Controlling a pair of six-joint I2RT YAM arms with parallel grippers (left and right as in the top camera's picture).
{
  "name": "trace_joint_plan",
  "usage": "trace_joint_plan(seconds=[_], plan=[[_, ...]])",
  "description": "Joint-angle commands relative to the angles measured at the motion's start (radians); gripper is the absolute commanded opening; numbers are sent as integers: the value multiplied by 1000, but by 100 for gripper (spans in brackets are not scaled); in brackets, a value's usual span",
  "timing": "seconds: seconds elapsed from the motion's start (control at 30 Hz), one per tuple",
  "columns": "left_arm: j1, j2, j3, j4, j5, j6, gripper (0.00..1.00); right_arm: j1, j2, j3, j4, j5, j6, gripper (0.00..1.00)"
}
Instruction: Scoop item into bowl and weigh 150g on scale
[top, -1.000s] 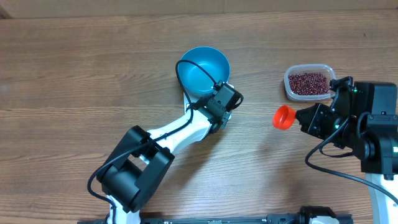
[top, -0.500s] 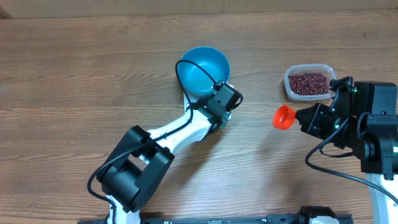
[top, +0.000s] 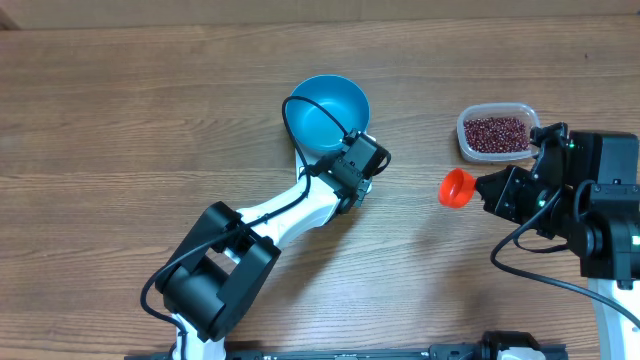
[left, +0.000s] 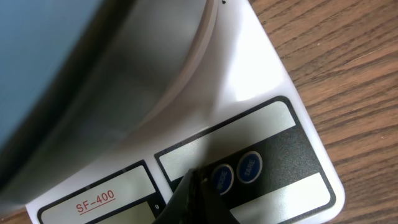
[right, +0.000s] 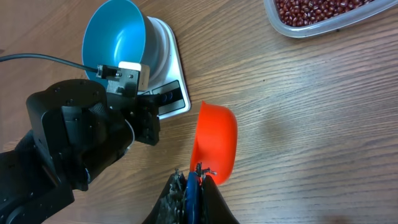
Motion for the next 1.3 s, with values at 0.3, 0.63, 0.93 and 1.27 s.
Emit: trace_joint_plan(seconds=[0.3, 0.63, 0.93, 1.27], plan=[[23, 47, -3, 0, -10, 19, 4, -2, -14, 29, 15, 10, -1, 4], [22, 34, -2, -4, 3, 19, 4, -2, -14, 29, 15, 10, -1, 4], [19, -31, -1, -39, 16, 19, 4, -2, -14, 29, 15, 10, -1, 4], [-35, -227, -1, -152, 15, 23, 4, -2, -14, 29, 16, 10, -1, 4]])
